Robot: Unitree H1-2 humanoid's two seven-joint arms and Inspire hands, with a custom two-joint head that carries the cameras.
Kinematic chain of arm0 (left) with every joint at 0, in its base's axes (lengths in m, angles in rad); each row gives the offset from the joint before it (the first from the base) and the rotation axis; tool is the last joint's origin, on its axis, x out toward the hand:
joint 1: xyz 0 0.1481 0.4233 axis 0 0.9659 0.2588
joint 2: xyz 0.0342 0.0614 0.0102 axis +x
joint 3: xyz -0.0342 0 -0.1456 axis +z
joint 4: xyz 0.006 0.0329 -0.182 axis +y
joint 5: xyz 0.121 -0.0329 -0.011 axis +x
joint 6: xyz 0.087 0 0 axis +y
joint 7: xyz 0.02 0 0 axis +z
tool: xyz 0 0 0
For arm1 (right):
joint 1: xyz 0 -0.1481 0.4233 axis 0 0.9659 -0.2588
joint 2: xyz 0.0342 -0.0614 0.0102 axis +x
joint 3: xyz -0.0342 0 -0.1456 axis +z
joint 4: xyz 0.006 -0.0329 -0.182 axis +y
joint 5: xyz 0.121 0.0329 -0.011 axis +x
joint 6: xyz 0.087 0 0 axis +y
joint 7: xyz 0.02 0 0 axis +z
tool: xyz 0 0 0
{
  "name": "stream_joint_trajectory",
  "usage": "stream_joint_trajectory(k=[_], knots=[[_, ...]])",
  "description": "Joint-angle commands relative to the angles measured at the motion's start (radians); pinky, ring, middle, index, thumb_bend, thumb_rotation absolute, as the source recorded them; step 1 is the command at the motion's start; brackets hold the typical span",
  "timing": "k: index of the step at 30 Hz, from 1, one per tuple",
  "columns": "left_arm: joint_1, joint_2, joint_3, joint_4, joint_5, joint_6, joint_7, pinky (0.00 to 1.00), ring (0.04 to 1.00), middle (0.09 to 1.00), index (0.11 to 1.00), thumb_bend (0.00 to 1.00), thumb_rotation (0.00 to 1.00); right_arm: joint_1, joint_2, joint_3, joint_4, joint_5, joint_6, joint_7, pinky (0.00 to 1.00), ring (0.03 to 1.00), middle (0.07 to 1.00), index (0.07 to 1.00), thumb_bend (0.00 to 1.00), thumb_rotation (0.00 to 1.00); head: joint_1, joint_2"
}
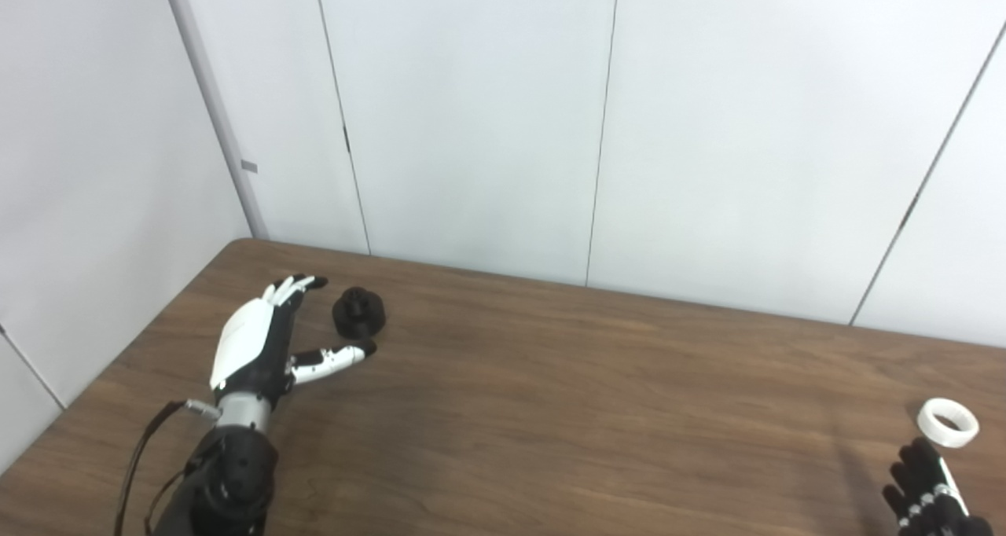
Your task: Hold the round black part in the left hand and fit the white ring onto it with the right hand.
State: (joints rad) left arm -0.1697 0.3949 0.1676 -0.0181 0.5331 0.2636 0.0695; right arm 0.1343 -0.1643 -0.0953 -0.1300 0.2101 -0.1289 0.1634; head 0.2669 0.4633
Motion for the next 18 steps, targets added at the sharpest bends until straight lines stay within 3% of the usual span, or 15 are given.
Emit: stream_joint_trajectory(k=[1, 11, 18], knots=[[-0.054, 0.023, 0.000, 0.003, 0.012, 0.004, 0.031, 1.00, 0.997, 0.956, 0.867, 0.89, 0.41, 0.049, 0.020, 0.010, 0.037, 0.002, -0.006, 0.001, 1.00, 1.000, 1.000, 0.990, 0.58, 1.00, -0.001, 0.001], [-0.157, 0.020, -0.016, 0.156, 0.008, 0.031, 0.083, 1.00, 0.975, 0.931, 0.846, 0.92, 0.41, 0.056, 0.024, 0.010, 0.036, 0.005, -0.014, 0.001, 1.00, 1.000, 1.000, 0.983, 0.59, 1.00, -0.010, 0.003], [-0.204, 0.038, -0.043, 0.210, 0.004, 0.067, 0.061, 1.00, 0.968, 0.919, 0.845, 0.93, 0.39, 0.063, 0.024, 0.009, 0.026, 0.008, -0.008, 0.000, 1.00, 1.000, 1.000, 0.981, 0.58, 1.00, -0.013, 0.008]])
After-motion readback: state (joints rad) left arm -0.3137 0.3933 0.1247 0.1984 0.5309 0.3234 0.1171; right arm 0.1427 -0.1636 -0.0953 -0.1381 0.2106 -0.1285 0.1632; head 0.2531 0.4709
